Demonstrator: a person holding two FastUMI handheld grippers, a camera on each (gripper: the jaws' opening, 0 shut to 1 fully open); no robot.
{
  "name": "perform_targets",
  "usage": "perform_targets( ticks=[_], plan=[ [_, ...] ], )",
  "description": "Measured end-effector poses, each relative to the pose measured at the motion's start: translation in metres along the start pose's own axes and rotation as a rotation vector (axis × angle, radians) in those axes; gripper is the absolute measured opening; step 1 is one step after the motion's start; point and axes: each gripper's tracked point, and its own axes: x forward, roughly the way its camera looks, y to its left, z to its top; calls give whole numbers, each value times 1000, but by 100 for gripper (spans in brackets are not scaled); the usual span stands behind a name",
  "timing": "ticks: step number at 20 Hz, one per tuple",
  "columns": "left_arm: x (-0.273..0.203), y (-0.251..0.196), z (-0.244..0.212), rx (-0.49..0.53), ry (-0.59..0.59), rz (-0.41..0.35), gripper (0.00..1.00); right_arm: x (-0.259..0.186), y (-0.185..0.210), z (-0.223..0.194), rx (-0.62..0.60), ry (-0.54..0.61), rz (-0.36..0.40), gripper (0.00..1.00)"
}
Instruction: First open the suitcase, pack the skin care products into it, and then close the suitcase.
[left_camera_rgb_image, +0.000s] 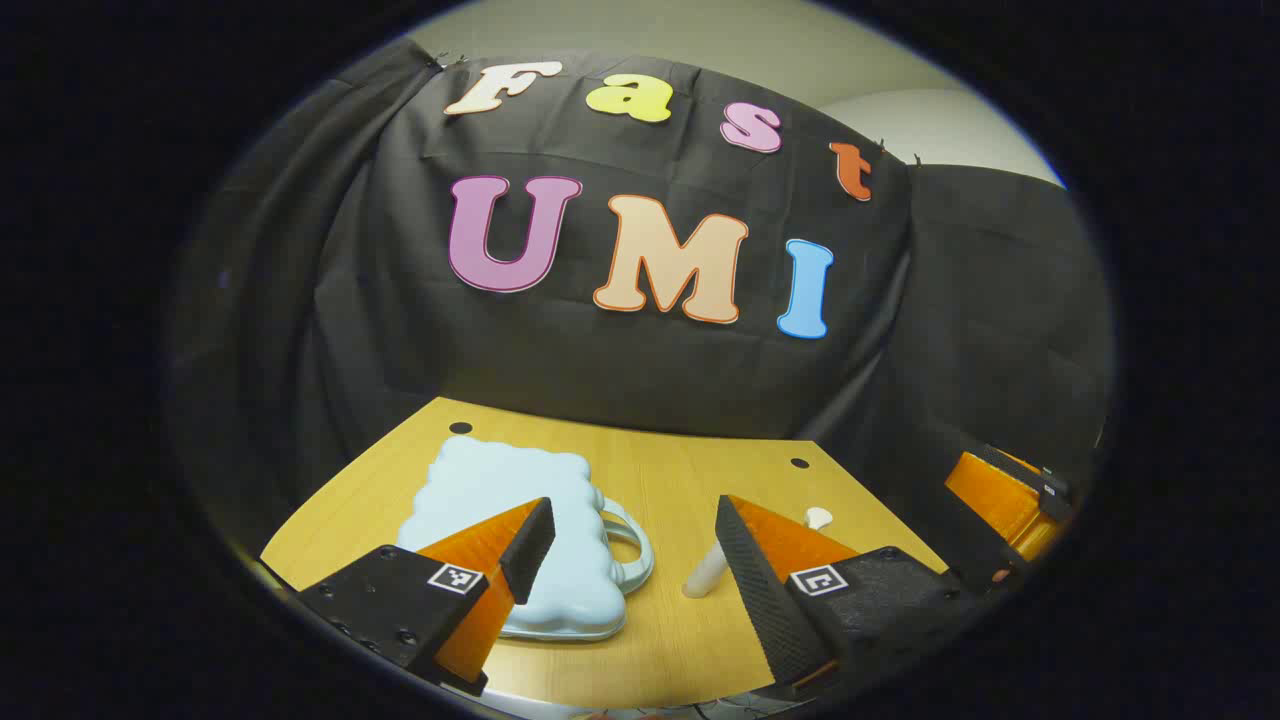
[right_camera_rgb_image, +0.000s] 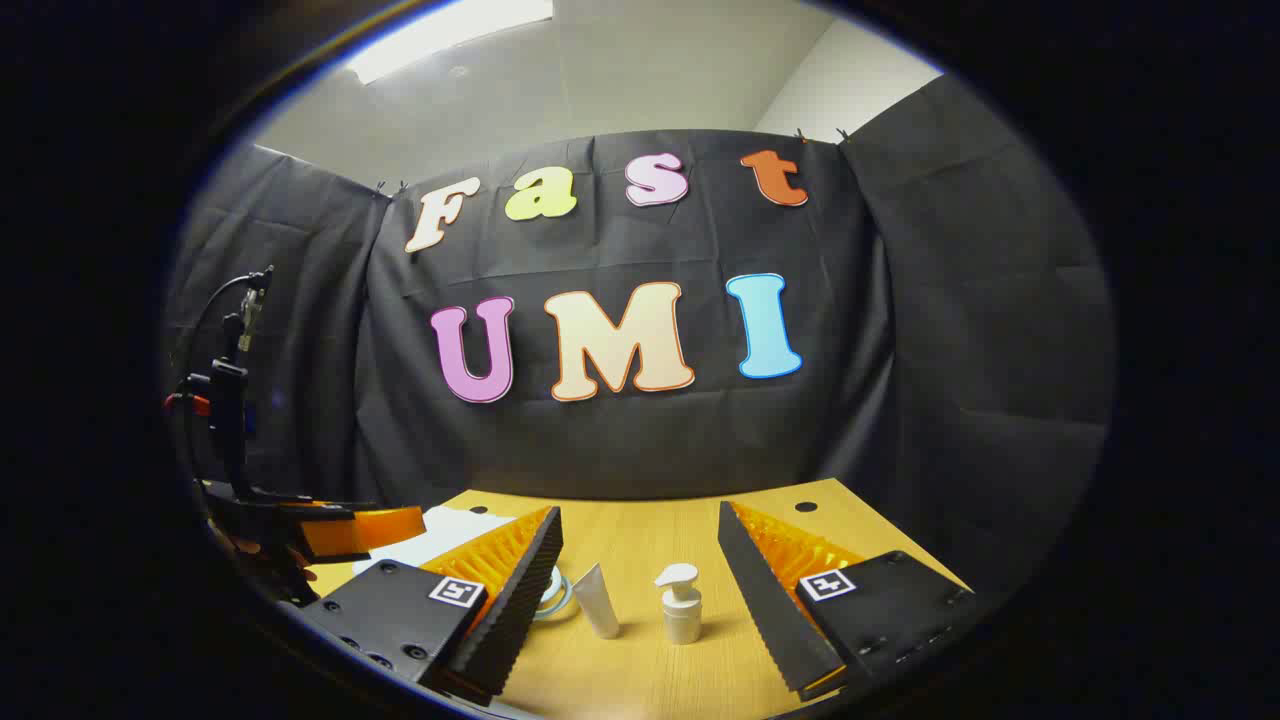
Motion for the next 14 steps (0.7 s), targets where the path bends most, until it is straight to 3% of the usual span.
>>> perform_targets(
  ticks=[8, 14],
  plan=[
    [4, 6, -6, 4, 25, 30, 95, -4, -3, -4, -3, 14, 4, 98],
    [26, 11, -14, -9, 101, 10, 95, -5, -3, -12, -7, 30, 11, 98]
  ],
)
